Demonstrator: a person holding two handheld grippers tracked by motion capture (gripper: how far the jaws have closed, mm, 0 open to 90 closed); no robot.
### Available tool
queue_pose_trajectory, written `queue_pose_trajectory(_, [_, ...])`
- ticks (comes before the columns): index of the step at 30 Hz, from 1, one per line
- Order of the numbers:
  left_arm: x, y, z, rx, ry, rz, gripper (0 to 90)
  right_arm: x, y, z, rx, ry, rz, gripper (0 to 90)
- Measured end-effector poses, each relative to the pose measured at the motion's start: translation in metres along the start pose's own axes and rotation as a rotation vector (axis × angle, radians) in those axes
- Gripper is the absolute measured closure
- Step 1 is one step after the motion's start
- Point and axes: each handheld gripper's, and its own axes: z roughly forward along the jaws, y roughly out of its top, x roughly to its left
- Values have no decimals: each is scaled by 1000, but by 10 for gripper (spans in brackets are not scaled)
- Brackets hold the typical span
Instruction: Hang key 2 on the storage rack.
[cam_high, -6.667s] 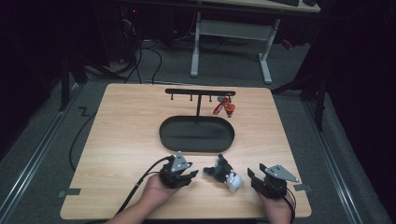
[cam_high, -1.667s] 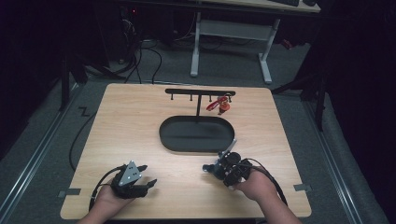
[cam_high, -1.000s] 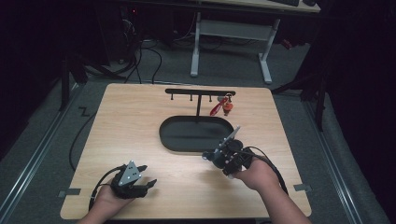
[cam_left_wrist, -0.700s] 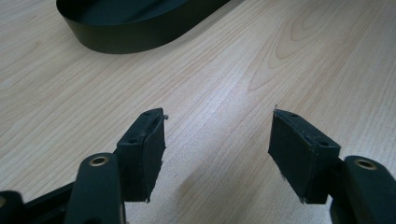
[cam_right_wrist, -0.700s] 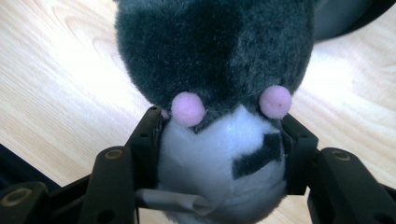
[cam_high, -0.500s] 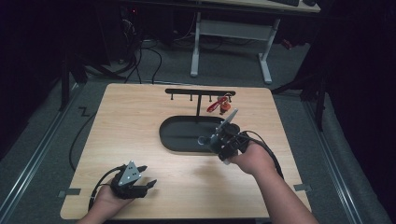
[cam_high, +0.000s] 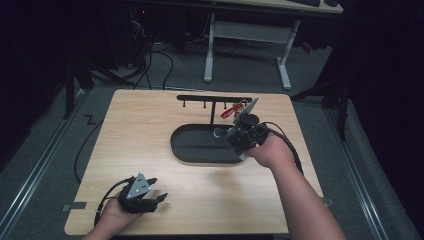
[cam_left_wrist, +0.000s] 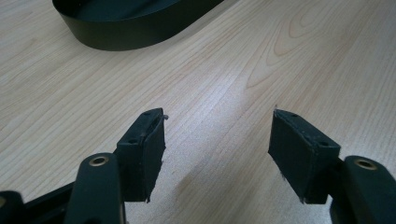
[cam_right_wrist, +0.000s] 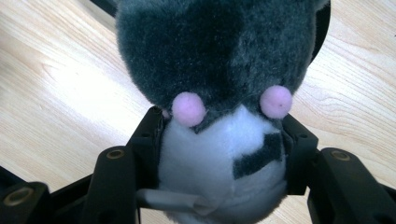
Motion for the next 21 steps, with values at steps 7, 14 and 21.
queue_pose_trajectory(7, [-2, -1, 2, 13, -5, 10, 362, -5, 11, -6, 10, 36, 38, 467])
queue_pose_trajectory(14, [0, -1, 2, 12, -5, 4, 362, -14, 18, -11, 32, 62, 102, 469])
queue_pose_trajectory(21, [-2, -1, 2, 14, -12, 7, 362, -13, 25, -20, 26, 24, 97, 467])
